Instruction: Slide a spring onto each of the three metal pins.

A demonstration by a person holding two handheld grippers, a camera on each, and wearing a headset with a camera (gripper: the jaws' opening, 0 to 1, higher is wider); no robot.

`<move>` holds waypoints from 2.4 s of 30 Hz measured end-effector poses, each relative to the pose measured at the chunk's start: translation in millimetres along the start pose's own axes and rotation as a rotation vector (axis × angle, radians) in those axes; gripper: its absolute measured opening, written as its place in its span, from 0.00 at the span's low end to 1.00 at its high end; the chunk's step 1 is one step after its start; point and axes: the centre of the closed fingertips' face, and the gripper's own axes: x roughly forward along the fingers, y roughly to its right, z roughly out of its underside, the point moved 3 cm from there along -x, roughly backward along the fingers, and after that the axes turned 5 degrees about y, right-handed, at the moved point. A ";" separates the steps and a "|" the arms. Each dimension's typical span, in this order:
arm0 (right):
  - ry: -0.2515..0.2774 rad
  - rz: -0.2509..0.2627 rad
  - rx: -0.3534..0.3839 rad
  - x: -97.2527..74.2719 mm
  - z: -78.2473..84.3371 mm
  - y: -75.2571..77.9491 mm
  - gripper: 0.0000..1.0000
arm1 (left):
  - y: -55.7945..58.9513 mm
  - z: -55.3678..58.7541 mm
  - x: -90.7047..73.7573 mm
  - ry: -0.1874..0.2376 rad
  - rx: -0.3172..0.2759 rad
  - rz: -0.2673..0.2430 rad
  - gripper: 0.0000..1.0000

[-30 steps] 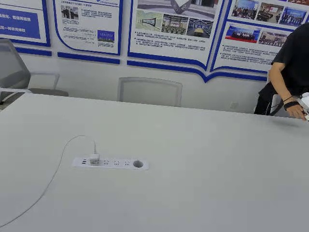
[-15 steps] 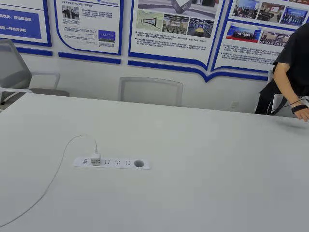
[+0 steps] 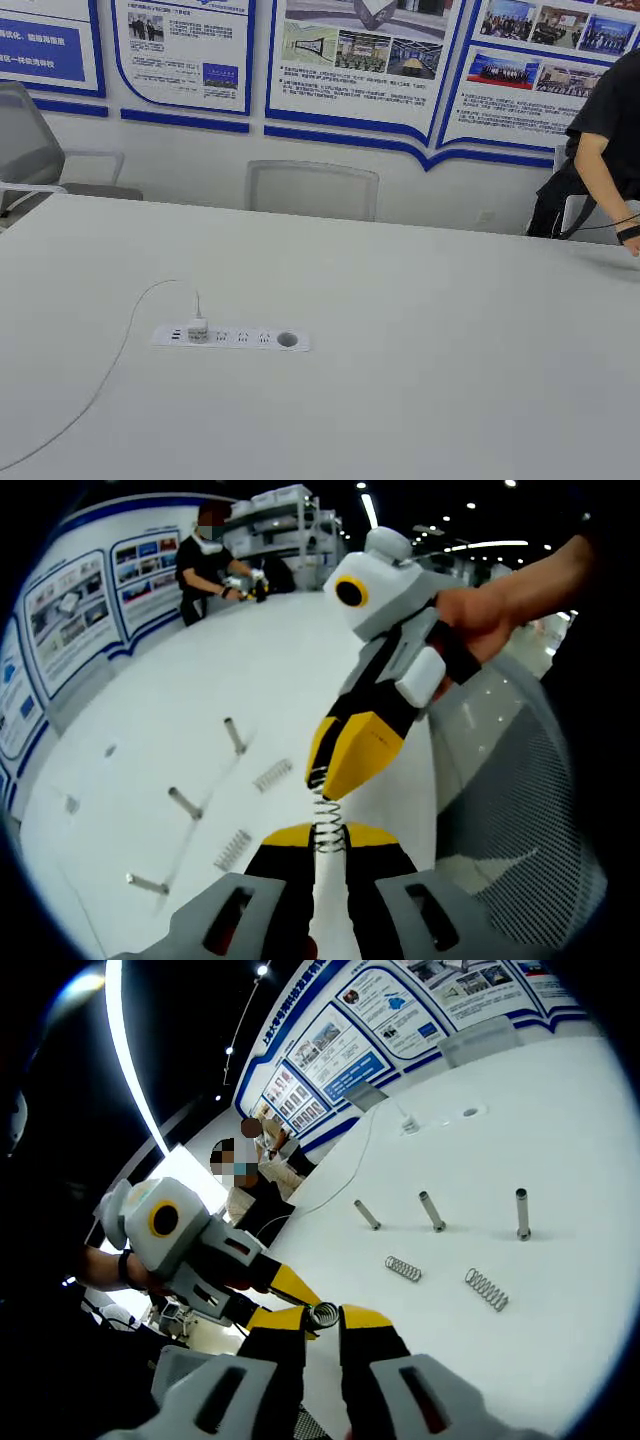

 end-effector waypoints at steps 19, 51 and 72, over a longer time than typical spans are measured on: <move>-0.130 0.019 -0.188 -0.5 -21.4 -9.6 0.12 | -10.0 -11.1 3.2 0.087 -0.016 0.029 0.10; -0.394 -0.113 -0.578 -18.5 -62.0 -24.1 0.19 | -12.3 -48.1 -5.5 0.222 0.024 0.069 0.10; -0.562 -0.211 -0.734 -17.8 -58.7 -34.2 0.19 | -7.4 -61.0 -10.8 0.243 0.069 0.094 0.10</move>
